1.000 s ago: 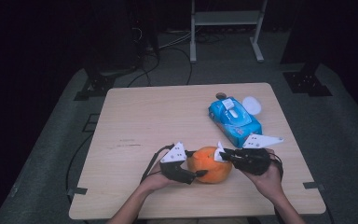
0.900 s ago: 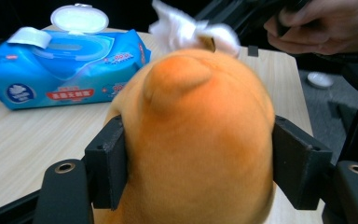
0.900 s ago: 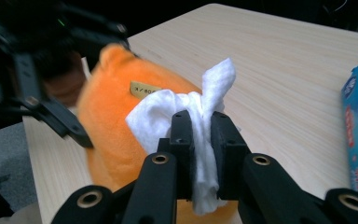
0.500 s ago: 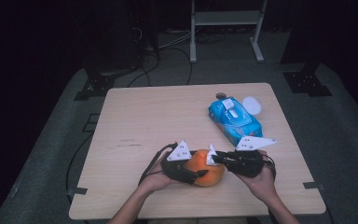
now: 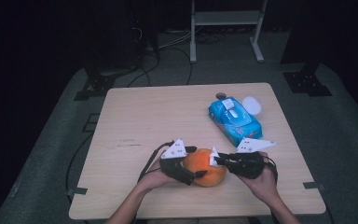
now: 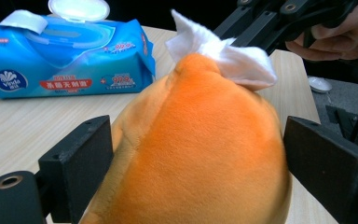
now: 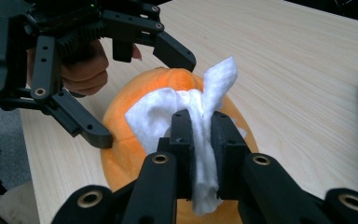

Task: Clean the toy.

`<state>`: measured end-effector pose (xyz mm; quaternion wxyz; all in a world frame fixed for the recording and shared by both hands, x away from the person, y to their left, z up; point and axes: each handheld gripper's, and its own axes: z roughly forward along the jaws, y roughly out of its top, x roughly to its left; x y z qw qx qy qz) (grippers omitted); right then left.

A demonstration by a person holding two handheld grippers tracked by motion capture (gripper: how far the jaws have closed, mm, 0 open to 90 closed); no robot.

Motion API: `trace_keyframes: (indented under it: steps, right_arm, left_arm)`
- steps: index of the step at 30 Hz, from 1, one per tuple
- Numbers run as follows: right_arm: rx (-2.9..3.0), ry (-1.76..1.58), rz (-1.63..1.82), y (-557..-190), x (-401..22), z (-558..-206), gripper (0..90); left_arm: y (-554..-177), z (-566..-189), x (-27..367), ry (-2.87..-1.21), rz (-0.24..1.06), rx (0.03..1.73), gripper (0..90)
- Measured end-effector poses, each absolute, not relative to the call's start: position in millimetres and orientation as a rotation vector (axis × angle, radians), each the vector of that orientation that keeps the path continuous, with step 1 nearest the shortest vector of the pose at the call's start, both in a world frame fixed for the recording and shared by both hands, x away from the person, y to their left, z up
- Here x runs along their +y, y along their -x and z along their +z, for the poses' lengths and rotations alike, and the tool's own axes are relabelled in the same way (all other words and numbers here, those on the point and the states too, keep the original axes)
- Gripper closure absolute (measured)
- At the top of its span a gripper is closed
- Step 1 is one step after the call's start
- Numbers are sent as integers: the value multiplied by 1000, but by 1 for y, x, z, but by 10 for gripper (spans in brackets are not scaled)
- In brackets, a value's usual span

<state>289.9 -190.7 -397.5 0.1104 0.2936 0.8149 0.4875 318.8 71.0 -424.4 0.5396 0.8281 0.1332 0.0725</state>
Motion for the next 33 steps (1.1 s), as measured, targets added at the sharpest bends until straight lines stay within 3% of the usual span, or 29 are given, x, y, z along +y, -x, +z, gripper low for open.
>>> trace_keyframes:
  steps: [15, 25, 33]
  right_arm:
    - [2378, -919, 1429, -291, -211, -401, 793]
    - [2361, -990, 1439, -297, -222, -405, 793]
    - [2305, -1028, 1567, -295, -225, -396, 802]
  left_arm:
    - [-333, -433, 90, -1910, 99, 366, 78]
    - [-341, -462, 84, -1889, -63, 394, 79]
    - [-323, -425, 78, -1903, -20, 351, 213]
